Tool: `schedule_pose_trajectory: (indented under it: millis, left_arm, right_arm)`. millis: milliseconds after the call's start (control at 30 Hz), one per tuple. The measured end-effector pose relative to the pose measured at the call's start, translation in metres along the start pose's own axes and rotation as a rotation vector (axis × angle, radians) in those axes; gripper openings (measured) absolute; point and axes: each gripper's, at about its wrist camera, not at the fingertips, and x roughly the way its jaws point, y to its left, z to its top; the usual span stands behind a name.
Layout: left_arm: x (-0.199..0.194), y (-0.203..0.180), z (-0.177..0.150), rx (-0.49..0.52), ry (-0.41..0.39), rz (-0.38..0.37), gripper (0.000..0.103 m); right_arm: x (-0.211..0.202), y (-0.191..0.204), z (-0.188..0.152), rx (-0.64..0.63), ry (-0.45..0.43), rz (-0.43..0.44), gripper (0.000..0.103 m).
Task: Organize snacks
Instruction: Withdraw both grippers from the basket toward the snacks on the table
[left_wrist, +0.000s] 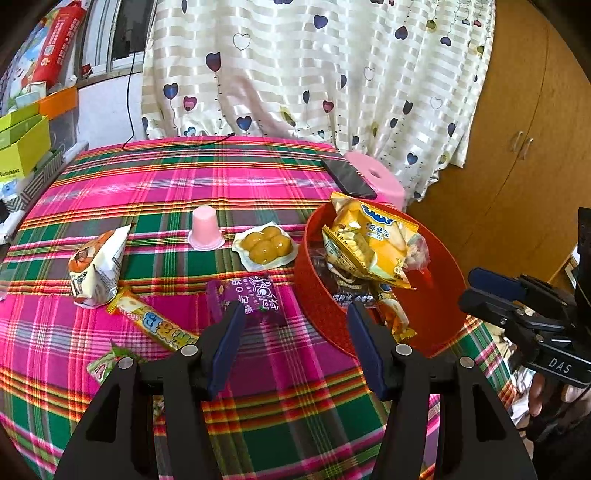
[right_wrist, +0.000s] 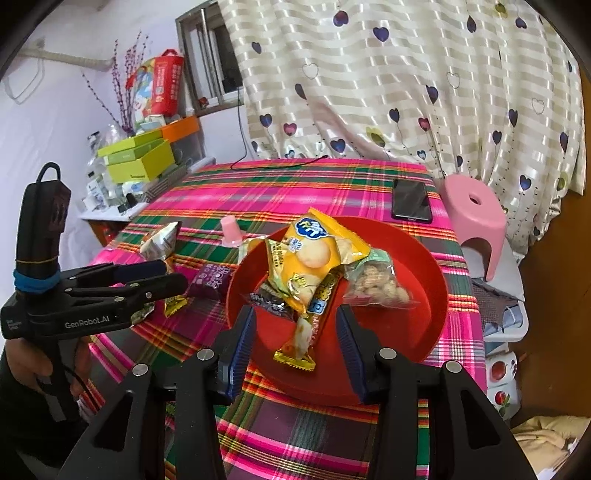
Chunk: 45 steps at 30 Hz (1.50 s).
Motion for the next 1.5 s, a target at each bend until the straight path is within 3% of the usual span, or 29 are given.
schedule_pose_trajectory:
  millis: [900, 1500]
  left_arm:
    - [-0.018, 0.046, -0.022, -0.08, -0.009, 0.05, 0.058]
    - [-0.035, 0.115, -0.021, -0.197, -0.045, 0.156, 0.058]
  right_arm:
    - [0.013, 0.028, 0.004, -0.026, 0.033, 0.052, 0.045]
    - [0.037, 0.064, 0.021, -0.096, 0.043, 0.105, 0.046]
